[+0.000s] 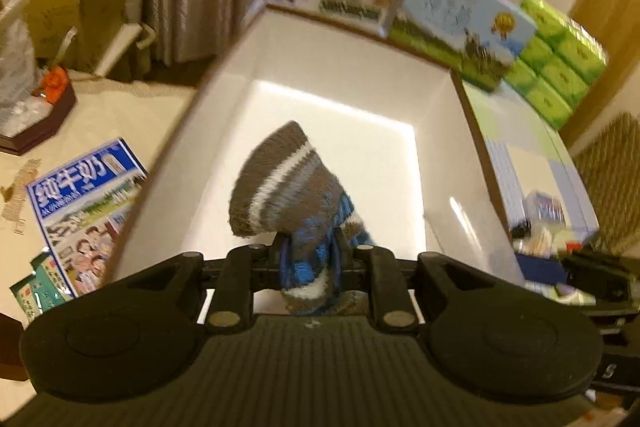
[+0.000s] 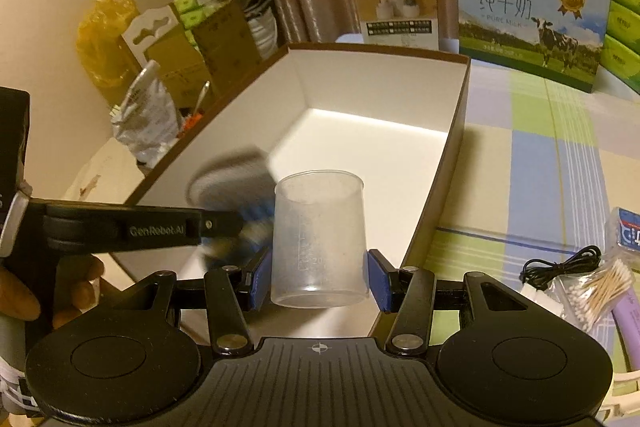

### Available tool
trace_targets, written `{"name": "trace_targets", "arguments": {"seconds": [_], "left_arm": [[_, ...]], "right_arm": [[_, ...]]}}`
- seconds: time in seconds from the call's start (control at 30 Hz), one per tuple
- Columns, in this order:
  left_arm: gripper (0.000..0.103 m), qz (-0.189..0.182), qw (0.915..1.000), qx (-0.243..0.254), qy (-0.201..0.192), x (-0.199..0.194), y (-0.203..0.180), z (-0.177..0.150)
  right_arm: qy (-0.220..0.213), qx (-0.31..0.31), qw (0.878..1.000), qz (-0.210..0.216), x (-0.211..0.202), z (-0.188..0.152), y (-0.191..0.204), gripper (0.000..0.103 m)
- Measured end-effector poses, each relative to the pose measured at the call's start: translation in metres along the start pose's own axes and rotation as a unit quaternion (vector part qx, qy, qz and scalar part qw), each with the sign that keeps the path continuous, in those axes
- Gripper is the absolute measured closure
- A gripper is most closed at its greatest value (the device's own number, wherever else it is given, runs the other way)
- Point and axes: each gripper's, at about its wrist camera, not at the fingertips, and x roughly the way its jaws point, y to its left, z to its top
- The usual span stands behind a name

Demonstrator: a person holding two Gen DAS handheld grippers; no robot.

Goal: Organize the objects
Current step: 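Carry the knitted pouch with the left gripper into the shoebox while the right gripper carries the clear cup there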

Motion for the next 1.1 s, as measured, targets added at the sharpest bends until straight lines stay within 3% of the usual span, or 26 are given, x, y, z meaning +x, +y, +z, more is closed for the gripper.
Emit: {"name": "trace_targets", "arguments": {"seconds": [0.4, 0.53, 1.1], "left_arm": [[0.06, 0.022, 0.9986, 0.042, 0.024, 0.007, 0.001, 0.008], [0.046, 0.022, 0.9982, 0.053, 0.019, 0.003, 0.0, 0.011], [0.025, 0.034, 0.9962, 0.073, 0.032, -0.017, -0.003, 0.007]], "right_arm": [[0.014, -0.025, 0.999, -0.025, 0.018, 0.006, 0.007, 0.055], [0.007, -0.037, 0.999, -0.03, 0.02, 0.006, 0.01, 0.043], [0.011, -0.037, 0.999, -0.017, -0.003, -0.002, 0.017, 0.036]]}}
